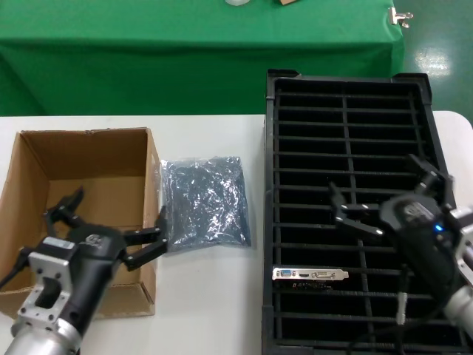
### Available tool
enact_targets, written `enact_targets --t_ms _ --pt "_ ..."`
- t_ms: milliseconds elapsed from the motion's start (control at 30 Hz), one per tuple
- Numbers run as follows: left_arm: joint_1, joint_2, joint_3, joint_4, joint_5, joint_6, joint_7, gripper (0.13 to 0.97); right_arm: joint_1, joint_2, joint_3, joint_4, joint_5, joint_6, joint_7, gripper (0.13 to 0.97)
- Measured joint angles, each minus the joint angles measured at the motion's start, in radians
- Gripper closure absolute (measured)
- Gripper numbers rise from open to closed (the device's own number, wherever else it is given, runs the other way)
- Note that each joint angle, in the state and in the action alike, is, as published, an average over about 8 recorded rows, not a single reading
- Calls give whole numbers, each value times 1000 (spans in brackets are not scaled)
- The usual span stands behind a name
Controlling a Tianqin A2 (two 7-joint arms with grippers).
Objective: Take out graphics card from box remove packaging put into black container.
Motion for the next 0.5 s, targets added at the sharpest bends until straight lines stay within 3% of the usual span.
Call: enact_targets --t_ms 300,500 --pt "35 -17 -7 51 -154 -117 64 132 -103 -39 59 -34 86 150 -83 129" --pt "42 -20 -8 62 -186 -140 77 132 -124 -47 71 -41 104 181 -100 129"
